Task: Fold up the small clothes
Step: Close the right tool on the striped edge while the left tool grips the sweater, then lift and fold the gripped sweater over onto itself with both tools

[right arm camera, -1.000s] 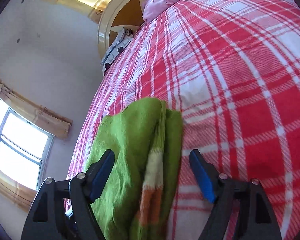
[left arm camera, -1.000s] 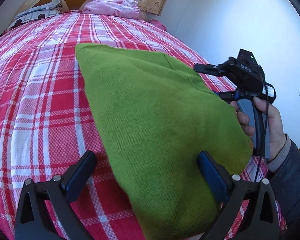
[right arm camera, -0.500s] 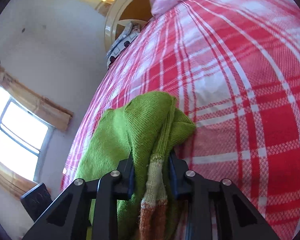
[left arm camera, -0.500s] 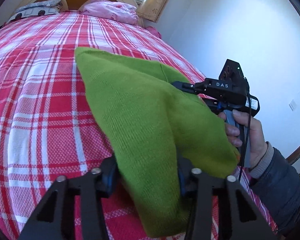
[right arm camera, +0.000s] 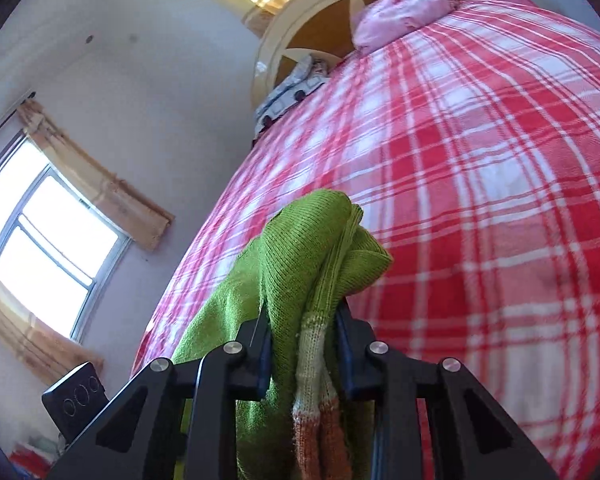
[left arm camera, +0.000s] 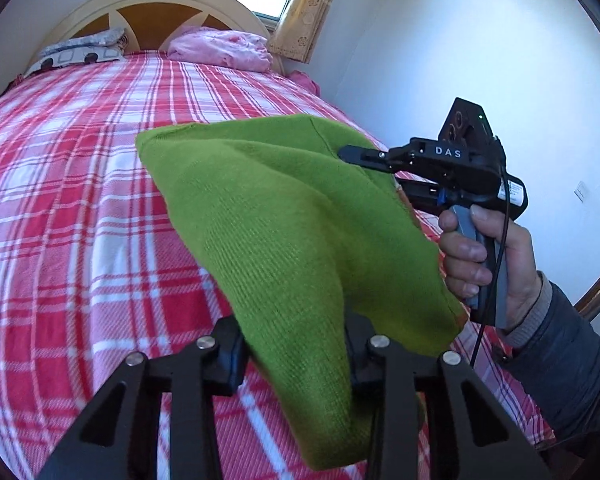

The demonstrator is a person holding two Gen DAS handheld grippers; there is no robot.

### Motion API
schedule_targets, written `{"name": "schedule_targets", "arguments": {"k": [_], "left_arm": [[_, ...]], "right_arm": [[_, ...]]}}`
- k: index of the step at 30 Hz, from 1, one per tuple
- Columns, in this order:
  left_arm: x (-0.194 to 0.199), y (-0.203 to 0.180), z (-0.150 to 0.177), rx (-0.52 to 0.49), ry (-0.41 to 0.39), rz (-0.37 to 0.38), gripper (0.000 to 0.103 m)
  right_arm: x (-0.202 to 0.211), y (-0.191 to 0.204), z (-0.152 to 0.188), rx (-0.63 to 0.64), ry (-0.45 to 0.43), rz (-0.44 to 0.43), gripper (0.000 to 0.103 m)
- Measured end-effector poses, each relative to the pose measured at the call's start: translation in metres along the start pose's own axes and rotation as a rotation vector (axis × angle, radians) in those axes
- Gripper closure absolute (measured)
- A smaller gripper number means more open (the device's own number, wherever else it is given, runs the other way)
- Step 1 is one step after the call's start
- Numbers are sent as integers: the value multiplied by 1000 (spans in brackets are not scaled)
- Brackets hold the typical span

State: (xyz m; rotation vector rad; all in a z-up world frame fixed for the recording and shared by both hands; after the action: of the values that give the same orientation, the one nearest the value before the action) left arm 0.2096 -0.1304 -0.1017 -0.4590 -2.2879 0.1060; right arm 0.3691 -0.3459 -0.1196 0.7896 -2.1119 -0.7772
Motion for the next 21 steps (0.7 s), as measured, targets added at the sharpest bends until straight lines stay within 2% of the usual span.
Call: {"name": "schedule_targets", "arguments": {"k": [7,21], "left_arm": [[44,18,18,21,-40,-66,66],[93,70,47,94,-53,-241,66]], "right_arm": [[-31,39,19,23,44,-79,76],[-113,112,61,48,157,-199,76]]}}
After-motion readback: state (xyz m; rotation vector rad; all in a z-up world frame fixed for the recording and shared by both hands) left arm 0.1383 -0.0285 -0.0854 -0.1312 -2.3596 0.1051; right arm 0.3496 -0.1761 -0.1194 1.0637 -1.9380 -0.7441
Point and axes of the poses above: each gripper's, at about its wrist camera, not at the fingertips, and x roughly against the way its jaws point, y to its left, z to its underside, the point moved 3 cm from there along -x, roughly the way its jaws point, and after that the axes turned 9 degrees about -z, right-handed, at the moved point
